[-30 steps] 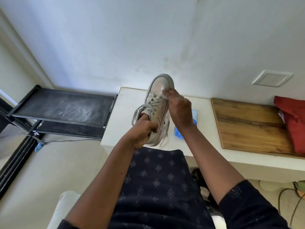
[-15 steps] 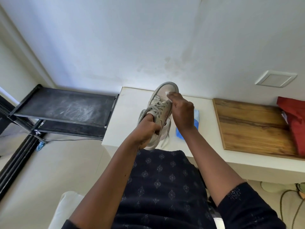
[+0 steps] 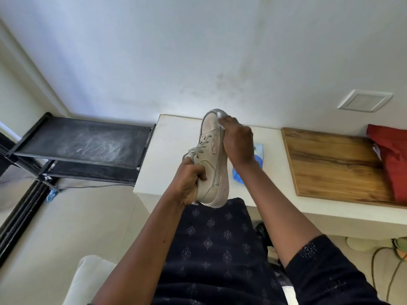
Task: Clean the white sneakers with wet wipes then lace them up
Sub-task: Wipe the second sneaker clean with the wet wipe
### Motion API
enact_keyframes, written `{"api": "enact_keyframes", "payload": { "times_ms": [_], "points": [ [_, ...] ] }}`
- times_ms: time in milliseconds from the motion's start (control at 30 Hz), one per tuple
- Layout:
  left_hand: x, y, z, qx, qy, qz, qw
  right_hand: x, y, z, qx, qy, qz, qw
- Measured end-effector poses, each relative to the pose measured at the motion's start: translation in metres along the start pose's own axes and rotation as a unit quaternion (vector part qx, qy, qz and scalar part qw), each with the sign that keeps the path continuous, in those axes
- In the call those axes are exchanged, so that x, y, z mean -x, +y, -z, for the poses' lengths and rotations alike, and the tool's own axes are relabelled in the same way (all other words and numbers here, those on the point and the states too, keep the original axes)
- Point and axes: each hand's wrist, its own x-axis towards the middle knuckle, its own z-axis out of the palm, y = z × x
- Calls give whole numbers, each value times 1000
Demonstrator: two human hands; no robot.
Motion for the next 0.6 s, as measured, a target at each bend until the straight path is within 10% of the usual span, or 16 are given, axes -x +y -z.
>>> {"api": "enact_keyframes", "payload": {
  "times_ms": [600],
  "points": [
    [-11,-1,19,92,-73,17,993,55,-18,-9,-18,-30,36,999]
  ]
}}
